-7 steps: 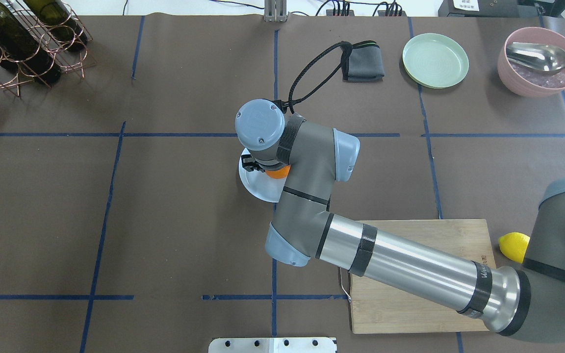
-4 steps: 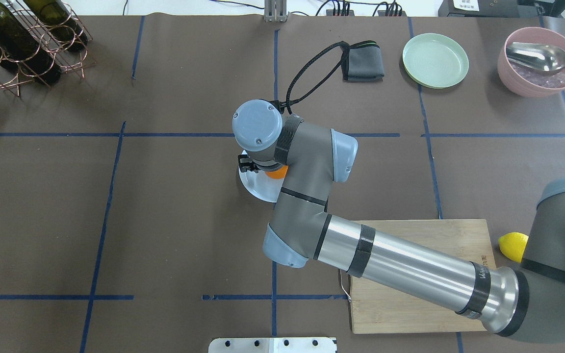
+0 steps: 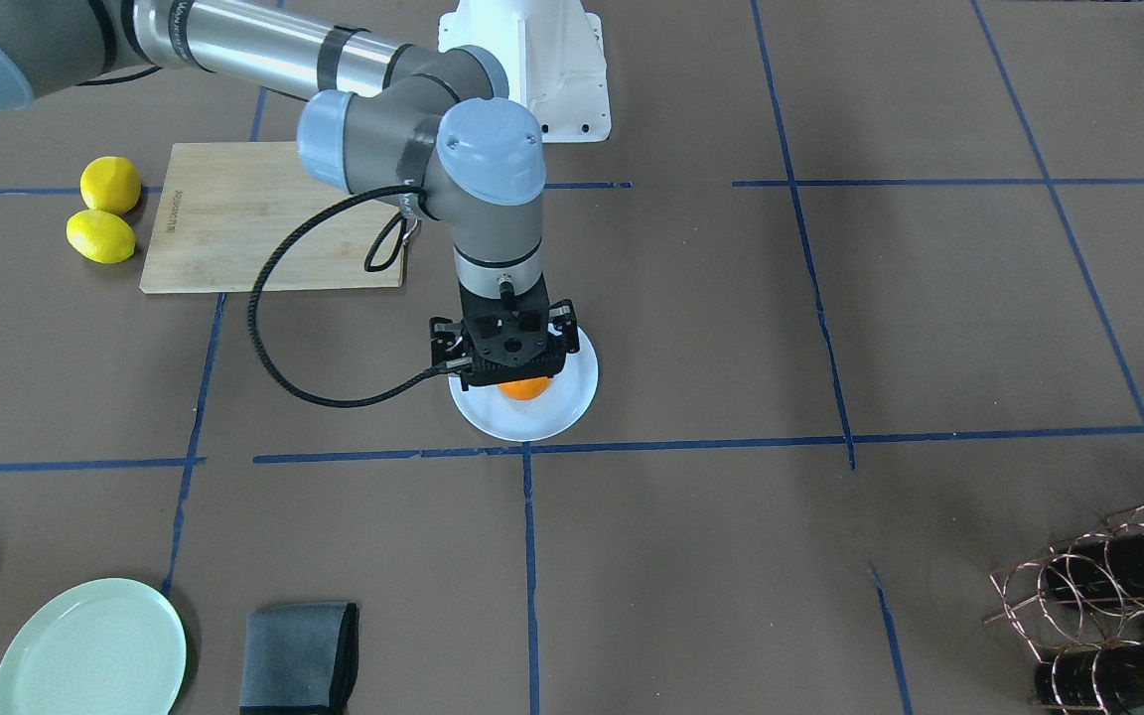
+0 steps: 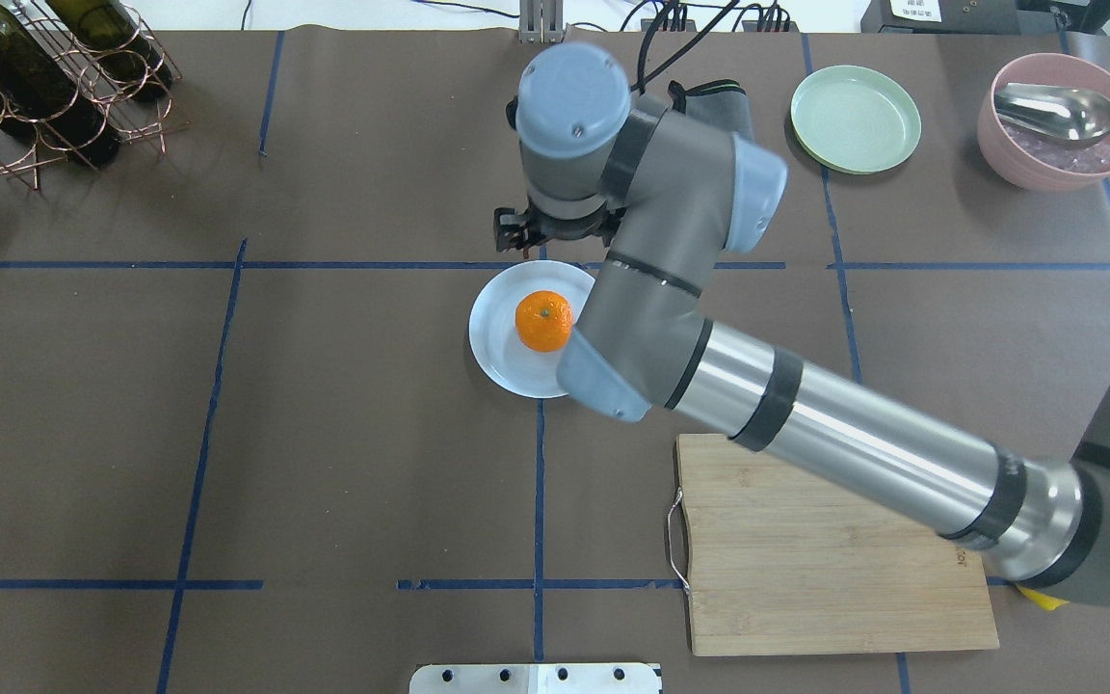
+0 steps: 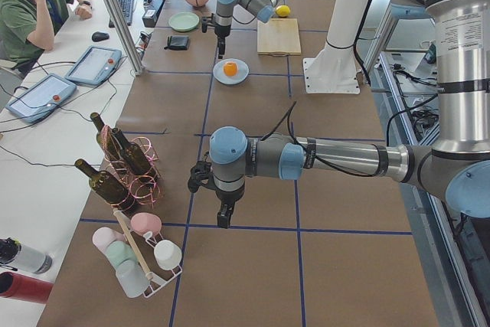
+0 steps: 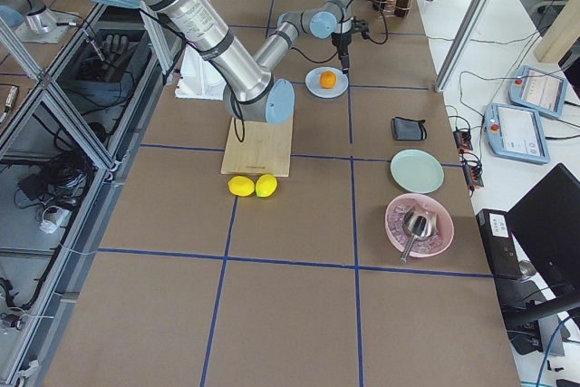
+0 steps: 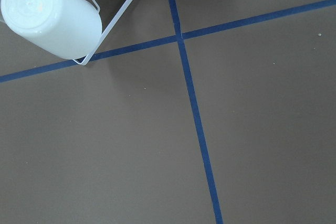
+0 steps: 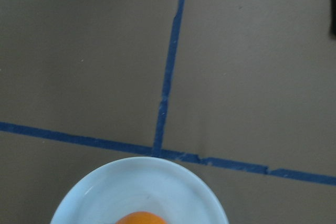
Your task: Pick orange to plate
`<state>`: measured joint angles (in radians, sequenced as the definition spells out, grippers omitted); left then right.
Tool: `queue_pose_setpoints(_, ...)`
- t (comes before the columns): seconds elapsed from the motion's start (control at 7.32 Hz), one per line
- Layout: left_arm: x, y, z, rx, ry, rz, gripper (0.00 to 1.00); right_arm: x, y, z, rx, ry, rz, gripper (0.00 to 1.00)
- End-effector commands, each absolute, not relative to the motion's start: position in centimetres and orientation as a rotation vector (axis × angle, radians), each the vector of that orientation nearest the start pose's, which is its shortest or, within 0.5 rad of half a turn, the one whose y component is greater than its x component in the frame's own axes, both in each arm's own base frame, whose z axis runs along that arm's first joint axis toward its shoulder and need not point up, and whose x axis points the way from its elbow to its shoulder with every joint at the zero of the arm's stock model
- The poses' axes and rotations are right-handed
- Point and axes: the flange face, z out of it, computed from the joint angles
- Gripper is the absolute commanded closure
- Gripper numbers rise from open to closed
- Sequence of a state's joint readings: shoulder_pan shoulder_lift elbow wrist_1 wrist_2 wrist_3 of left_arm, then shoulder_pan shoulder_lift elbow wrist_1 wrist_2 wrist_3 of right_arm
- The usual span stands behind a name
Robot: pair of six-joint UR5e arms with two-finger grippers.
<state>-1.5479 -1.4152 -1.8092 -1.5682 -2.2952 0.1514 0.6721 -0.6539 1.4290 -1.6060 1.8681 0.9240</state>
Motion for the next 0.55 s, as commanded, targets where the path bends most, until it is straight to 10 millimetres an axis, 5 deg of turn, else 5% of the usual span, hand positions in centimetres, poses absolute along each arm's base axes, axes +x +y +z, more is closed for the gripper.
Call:
queue_pose_setpoints(0.0, -5.7, -43.2, 62.0, 0.125, 0.72, 0.202, 0.0, -38.7, -58.5, 18.6, 0.234, -0.77, -0.203, 0.0)
queue_pose_setpoints(0.41, -5.8, -43.0, 62.5, 0.107, 0.726, 0.193, 0.0, -21.9, -62.3, 31.3, 0.257, -0.72, -0.339, 0.0)
